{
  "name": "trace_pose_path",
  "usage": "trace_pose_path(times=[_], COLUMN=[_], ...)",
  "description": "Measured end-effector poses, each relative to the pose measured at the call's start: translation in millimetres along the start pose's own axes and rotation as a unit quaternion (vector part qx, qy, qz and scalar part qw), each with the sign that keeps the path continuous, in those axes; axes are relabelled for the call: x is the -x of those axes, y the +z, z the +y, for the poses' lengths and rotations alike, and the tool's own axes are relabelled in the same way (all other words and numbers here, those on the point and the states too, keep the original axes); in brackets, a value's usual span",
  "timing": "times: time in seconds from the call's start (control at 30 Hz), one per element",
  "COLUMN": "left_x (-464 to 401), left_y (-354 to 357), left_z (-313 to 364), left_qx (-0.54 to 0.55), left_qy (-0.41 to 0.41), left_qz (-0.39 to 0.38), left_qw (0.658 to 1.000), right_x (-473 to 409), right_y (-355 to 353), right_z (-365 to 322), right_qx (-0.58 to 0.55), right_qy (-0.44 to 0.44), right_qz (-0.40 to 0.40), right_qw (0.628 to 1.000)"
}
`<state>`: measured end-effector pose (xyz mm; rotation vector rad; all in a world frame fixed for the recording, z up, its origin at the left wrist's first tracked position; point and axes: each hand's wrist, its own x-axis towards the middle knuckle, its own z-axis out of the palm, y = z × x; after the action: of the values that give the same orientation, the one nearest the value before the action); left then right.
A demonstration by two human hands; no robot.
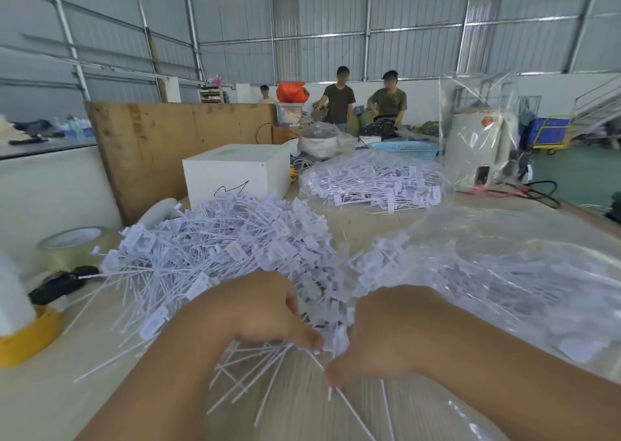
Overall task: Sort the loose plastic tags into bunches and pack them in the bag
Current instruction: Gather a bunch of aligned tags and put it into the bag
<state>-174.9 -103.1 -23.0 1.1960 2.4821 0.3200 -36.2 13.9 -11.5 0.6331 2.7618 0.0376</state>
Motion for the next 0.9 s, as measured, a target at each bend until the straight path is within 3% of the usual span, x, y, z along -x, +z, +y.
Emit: trace_pose_path(times=[0.1,0.3,0.43,0.57,0.7,0.83,0.9], left_x=[-3,-11,-17,-20,-16,-10,-9], left_y=[4,14,17,18,15,9,8], left_z=[5,7,6,7,6,5,3], left_qx=[-0.033,-0.072,-0.094,-0.086,-0.055,-0.052,-0.060], left_qy=[0.007,-0.009,-0.010,-0.005,-0.007,-0.029,-0.055], left_qz=[-0.014,0.060,0.102,0.136,0.161,0.264,0.238], left_qw=[0.999,0.996,0.990,0.987,0.985,0.963,0.968], right_x=[-7,-30,-42,-51,-48,-43,-45], right_y=[2,16,17,12,11,13,13], right_z=[-7,-17,-16,-16,-20,-23,-27], right_qx=[-0.065,-0.199,-0.334,-0.499,-0.640,-0.736,-0.762], right_qy=[0.009,0.017,0.043,0.112,0.120,0.117,0.118], right_qz=[0.017,0.070,0.058,-0.011,-0.027,-0.007,0.016], right_qw=[0.998,0.977,0.940,0.860,0.759,0.667,0.637])
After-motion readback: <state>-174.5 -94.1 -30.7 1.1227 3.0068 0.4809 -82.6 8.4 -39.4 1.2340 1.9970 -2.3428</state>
